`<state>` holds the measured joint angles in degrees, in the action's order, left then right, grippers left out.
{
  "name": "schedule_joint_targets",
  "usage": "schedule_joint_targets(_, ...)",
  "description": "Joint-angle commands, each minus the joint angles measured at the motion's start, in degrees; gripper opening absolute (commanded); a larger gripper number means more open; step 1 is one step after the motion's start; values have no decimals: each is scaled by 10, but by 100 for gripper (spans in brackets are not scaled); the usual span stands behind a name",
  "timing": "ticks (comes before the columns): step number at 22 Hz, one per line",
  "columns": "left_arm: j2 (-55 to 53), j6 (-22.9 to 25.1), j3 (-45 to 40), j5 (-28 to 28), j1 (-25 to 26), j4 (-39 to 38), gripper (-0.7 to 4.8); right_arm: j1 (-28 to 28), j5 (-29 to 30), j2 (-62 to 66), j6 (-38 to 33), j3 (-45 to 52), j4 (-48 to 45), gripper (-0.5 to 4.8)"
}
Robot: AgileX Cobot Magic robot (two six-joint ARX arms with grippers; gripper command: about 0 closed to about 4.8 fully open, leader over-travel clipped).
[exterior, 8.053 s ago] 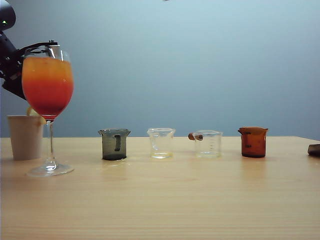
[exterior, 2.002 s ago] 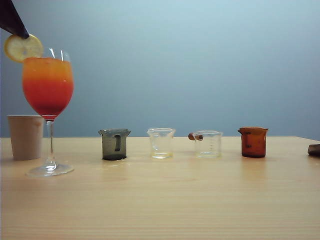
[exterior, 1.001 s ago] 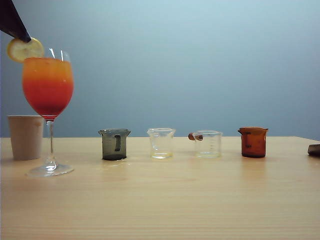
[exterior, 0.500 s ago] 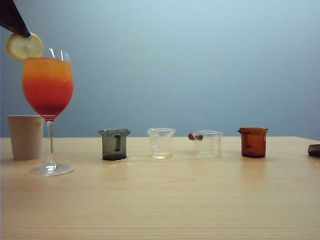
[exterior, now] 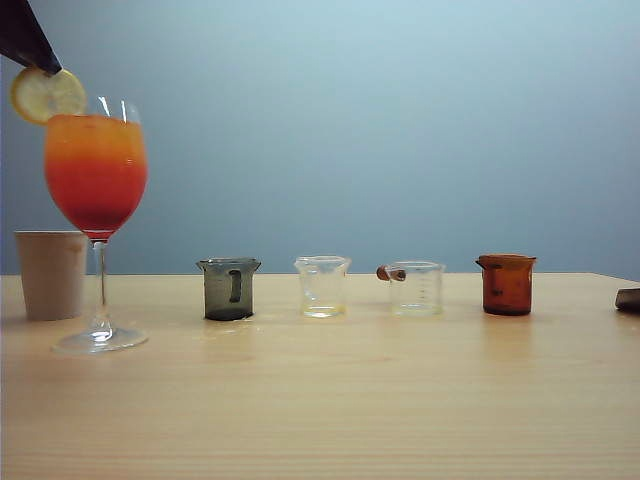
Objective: Pick up the lemon slice from the paper cup on the left and carefully insert it into the rim of the goblet.
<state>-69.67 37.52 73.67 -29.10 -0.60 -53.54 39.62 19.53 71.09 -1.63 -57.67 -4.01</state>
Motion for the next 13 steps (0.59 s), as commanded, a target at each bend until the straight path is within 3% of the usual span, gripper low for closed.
schedule_joint_targets(1, 2, 0, 3, -3, 0, 4, 63, 0, 1, -3, 2, -4, -10, -2)
schedule_joint_targets(5, 2, 0, 3, -3, 0, 5, 124, 0, 1, -3, 2, -4, -10, -2)
schedule_joint_targets(13, 3, 0, 3, -3, 0, 5, 127, 0, 1, -3, 2, -4, -10, -2)
